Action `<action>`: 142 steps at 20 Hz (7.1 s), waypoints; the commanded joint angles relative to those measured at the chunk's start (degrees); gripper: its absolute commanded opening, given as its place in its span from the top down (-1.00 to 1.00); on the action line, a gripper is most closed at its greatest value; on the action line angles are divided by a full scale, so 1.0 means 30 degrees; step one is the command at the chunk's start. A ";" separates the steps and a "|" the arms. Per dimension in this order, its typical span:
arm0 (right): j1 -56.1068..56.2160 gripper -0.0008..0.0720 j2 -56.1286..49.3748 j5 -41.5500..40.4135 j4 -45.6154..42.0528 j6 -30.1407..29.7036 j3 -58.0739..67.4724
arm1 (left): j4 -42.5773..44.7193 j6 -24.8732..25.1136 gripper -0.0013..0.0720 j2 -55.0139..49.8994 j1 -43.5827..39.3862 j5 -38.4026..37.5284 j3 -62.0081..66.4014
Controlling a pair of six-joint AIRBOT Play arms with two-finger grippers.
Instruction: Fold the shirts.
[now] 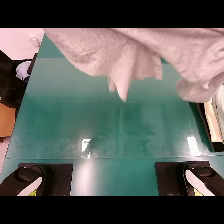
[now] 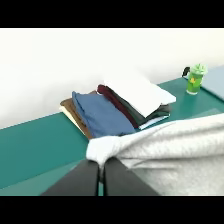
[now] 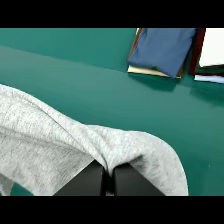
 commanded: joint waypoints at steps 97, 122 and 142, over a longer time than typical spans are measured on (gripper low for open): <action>-0.2120 -0.57 -0.4787 -0.2098 -0.0765 -0.0277 -1.8731 | 0.4073 -0.1676 0.90 -0.4597 0.0022 -0.2776 -1.3515; 0.1581 0.94 -0.0772 -0.5501 0.0612 0.1647 -1.6145 | 0.5202 -0.1654 0.90 -0.3993 0.0022 -0.4677 -0.8488; -0.7424 0.95 -0.2448 0.3614 0.0816 0.0860 0.3920 | 0.4903 -0.1661 0.90 -0.0838 0.0022 -1.0061 0.3184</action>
